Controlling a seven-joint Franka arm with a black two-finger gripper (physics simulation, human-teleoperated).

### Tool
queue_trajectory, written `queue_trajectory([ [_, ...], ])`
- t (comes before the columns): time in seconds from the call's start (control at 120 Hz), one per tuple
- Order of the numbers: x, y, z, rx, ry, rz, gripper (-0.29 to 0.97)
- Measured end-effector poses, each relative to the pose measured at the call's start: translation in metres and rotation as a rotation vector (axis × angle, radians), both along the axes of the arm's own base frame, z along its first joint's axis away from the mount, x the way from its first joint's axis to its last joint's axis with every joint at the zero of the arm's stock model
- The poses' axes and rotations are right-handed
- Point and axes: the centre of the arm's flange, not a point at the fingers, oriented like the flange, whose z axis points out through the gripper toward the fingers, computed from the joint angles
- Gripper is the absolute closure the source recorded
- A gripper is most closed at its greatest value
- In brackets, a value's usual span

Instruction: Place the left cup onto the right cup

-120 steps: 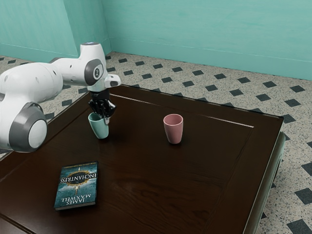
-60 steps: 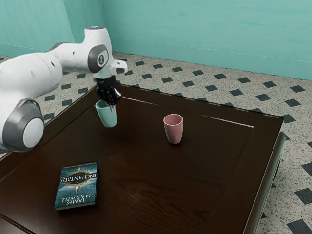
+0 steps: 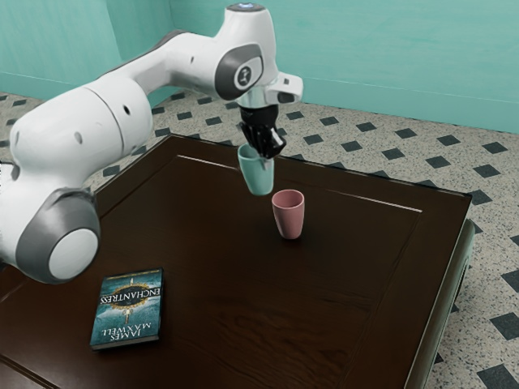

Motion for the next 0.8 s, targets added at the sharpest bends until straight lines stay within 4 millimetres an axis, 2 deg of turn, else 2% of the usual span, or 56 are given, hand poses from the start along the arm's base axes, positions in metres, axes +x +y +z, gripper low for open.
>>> queue_trajectory([
  [0.05, -0.002, -0.016, 0.01, 0.013, -0.018, -0.023, 0.79],
  [0.117, -0.001, -0.027, 0.014, 0.028, -0.03, -0.035, 0.79],
  [0.325, 0.009, -0.048, -0.004, 0.056, -0.033, -0.058, 0.79],
  [0.525, 0.02, -0.05, -0.029, 0.059, -0.025, -0.058, 0.79],
  [0.6, 0.022, -0.054, -0.033, 0.058, -0.025, -0.065, 0.79],
  [0.8, 0.029, -0.047, -0.042, 0.066, -0.044, -0.075, 0.79],
])
